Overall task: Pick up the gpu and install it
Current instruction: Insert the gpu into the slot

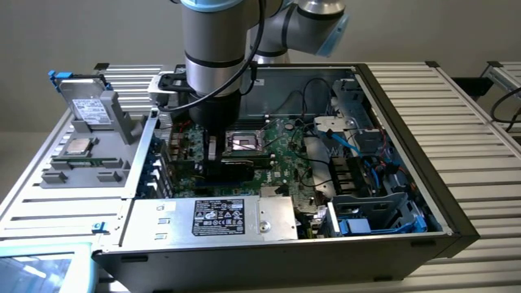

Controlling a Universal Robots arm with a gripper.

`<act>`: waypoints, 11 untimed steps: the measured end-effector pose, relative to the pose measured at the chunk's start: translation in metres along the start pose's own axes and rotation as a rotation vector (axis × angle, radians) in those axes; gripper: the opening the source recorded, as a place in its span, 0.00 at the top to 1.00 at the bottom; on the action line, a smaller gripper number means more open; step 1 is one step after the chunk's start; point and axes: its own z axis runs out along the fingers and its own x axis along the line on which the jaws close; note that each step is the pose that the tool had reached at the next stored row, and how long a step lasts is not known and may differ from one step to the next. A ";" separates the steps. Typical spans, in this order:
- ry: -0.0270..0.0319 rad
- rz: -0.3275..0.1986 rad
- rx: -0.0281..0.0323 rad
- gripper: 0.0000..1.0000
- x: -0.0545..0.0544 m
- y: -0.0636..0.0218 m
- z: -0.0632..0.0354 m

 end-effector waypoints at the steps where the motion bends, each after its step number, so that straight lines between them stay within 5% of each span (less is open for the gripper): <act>1: 0.0008 0.000 0.0001 0.72 0.000 0.0000 0.0001; 11: 0.0028 0.007 -0.0005 0.72 -0.001 -0.0001 0.0015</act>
